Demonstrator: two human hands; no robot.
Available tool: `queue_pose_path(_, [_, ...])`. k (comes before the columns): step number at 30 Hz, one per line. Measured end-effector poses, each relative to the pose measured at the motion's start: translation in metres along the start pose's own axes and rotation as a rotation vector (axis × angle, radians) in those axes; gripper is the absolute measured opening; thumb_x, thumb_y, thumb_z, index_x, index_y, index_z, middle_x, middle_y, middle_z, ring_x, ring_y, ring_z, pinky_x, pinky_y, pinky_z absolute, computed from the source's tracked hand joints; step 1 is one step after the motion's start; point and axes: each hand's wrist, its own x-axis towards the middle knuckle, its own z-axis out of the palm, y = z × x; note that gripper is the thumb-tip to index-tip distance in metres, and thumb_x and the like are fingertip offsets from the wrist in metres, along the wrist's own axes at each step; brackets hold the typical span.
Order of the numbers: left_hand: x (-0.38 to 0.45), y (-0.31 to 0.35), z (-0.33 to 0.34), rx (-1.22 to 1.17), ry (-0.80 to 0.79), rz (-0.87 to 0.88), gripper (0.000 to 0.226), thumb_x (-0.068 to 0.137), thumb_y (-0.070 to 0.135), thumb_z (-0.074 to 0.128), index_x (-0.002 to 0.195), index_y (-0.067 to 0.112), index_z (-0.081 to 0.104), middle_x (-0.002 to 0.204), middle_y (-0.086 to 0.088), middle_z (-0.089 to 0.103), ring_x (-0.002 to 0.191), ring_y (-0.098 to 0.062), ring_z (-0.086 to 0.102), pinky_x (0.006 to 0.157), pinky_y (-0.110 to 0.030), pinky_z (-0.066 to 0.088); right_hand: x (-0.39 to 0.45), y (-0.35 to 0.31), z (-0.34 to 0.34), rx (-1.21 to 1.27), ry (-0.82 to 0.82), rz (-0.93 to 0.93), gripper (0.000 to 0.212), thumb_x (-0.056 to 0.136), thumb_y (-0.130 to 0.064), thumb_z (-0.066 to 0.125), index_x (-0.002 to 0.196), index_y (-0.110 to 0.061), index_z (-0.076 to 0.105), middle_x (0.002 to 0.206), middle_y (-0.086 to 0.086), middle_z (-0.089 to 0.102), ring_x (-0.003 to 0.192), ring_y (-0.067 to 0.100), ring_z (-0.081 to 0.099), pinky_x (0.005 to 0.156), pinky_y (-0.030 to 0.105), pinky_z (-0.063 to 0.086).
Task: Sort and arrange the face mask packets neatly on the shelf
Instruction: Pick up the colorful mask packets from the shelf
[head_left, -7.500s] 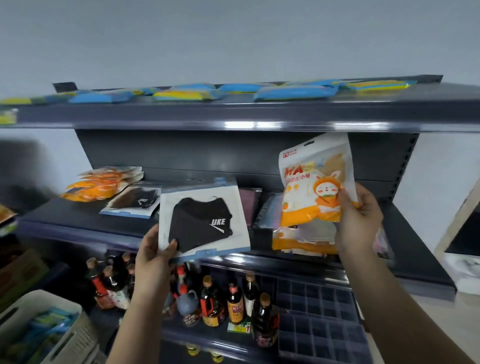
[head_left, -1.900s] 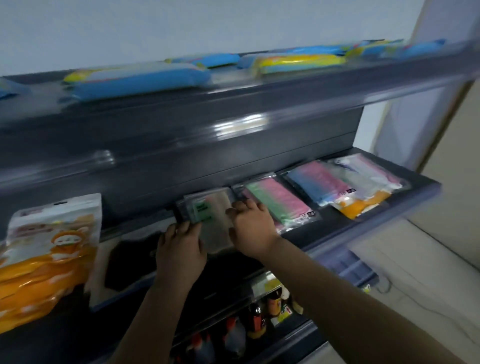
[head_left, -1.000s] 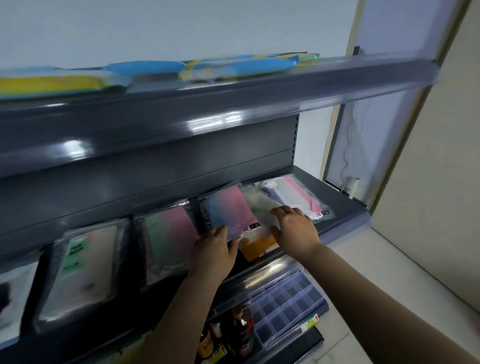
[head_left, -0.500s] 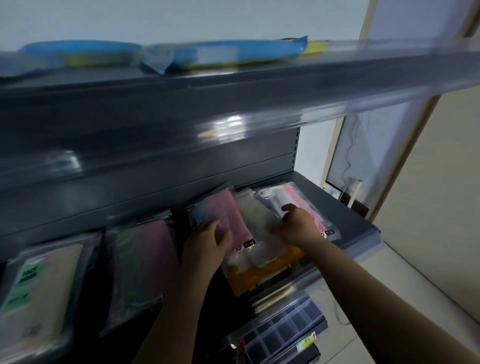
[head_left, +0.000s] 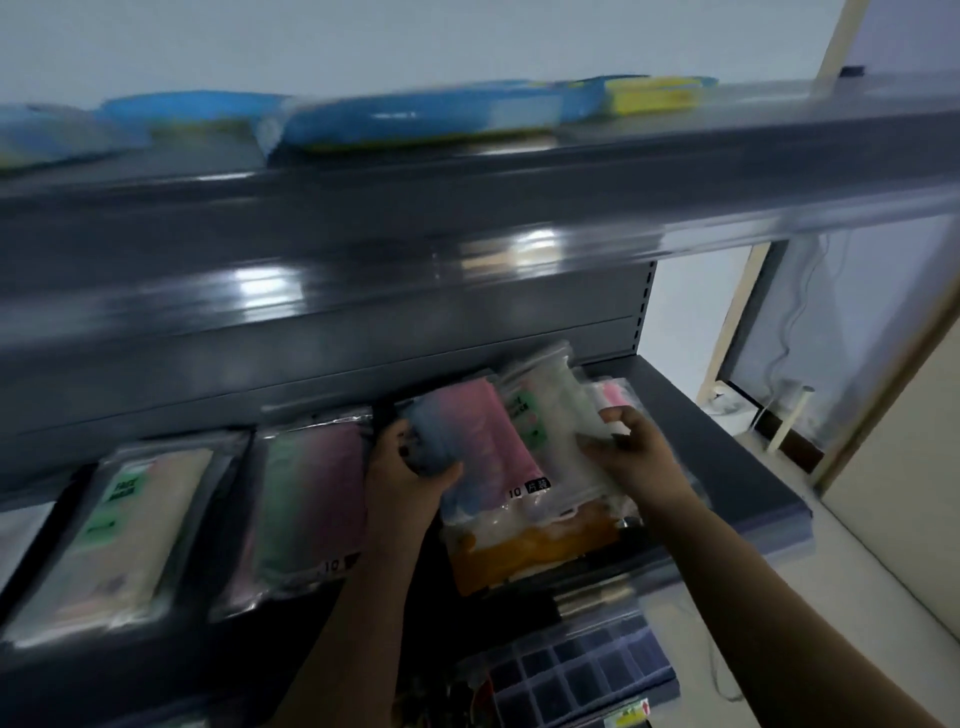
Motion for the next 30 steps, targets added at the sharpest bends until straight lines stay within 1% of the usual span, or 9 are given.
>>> queue_pose_path(4, [-0.013,0.004,-0.005,-0.174,0.051,-0.064,0.06,0.066,-0.003,0.078,0.121,0.004,0.054,0.111,-0.012,0.068,0.093,-0.024,0.065,0.074,-0.03,0.052,-0.007,-0.003,-0.009,0.11,-0.056,-0.039,0.025,0.082,0.001,0.064,0.081,-0.02,0.051,0.093,0.015,0.066,0.073,0.027,0.063,0.057,0.028,0.054])
queue_pose_path(8, [-0.036,0.007,-0.021,-0.283,0.158,-0.078,0.044,0.07,0.002,0.076,0.11,0.013,0.06,0.091,-0.003,0.068,0.09,-0.024,0.063,0.079,-0.033,0.048,-0.02,-0.008,-0.011,0.16,-0.118,-0.077,0.018,0.083,-0.003,0.065,0.094,-0.011,0.054,0.095,0.018,0.069,0.08,0.033,0.065,0.07,0.044,0.054])
queue_pose_path(11, [-0.067,0.007,-0.039,-0.309,0.239,-0.121,0.057,0.078,0.005,0.072,0.129,0.011,0.047,0.098,-0.007,0.065,0.089,-0.021,0.062,0.072,-0.028,0.051,-0.034,-0.007,-0.003,0.181,-0.176,-0.097,0.021,0.085,-0.003,0.063,0.103,-0.006,0.054,0.092,0.013,0.069,0.076,0.03,0.065,0.06,0.038,0.055])
queue_pose_path(13, [-0.089,0.005,-0.056,-0.421,0.289,-0.153,0.055,0.08,0.005,0.07,0.129,0.015,0.047,0.107,-0.01,0.065,0.083,-0.018,0.066,0.063,-0.027,0.055,-0.042,-0.004,0.007,0.165,-0.206,-0.119,0.019,0.085,-0.004,0.064,0.101,-0.008,0.055,0.096,0.013,0.069,0.08,0.029,0.066,0.056,0.032,0.056])
queue_pose_path(17, [-0.131,-0.008,-0.093,-0.463,0.404,-0.139,0.048,0.082,0.0,0.065,0.126,0.013,0.05,0.099,-0.014,0.069,0.063,-0.005,0.069,0.052,-0.018,0.054,-0.061,0.001,0.036,0.181,-0.298,-0.122,0.017,0.086,-0.003,0.062,0.099,-0.012,0.056,0.102,0.015,0.064,0.081,0.026,0.064,0.052,0.031,0.054])
queue_pose_path(21, [-0.167,-0.018,-0.127,-0.48,0.498,-0.153,0.043,0.084,0.003,0.063,0.124,0.014,0.052,0.09,-0.007,0.067,0.067,-0.008,0.067,0.051,-0.016,0.052,-0.085,-0.005,0.067,0.193,-0.381,-0.081,0.022,0.086,-0.004,0.062,0.097,-0.021,0.055,0.095,0.003,0.065,0.076,0.015,0.063,0.051,0.024,0.052])
queue_pose_path(25, [-0.184,-0.032,-0.16,-0.486,0.599,-0.137,0.044,0.083,0.006,0.065,0.122,0.023,0.054,0.086,-0.004,0.068,0.067,-0.008,0.064,0.054,-0.018,0.053,-0.105,-0.011,0.093,0.208,-0.45,-0.015,0.027,0.086,0.002,0.054,0.105,-0.017,0.054,0.092,-0.003,0.061,0.081,0.013,0.06,0.061,0.026,0.048])
queue_pose_path(28, [-0.19,-0.036,-0.18,-0.466,0.667,-0.111,0.038,0.085,0.002,0.062,0.114,0.026,0.056,0.066,0.013,0.071,0.067,-0.005,0.062,0.058,-0.015,0.054,-0.116,-0.013,0.111,0.201,-0.489,0.009,0.033,0.085,0.005,0.05,0.106,-0.02,0.053,0.095,0.001,0.062,0.084,0.018,0.06,0.064,0.03,0.049])
queue_pose_path(30, [-0.191,-0.038,-0.193,-0.475,0.692,-0.097,0.041,0.085,0.002,0.062,0.119,0.024,0.055,0.071,0.011,0.072,0.07,-0.004,0.064,0.063,-0.019,0.056,-0.12,-0.015,0.124,0.196,-0.507,0.021,0.035,0.084,0.005,0.048,0.105,-0.022,0.053,0.097,0.005,0.064,0.086,0.021,0.061,0.064,0.031,0.049])
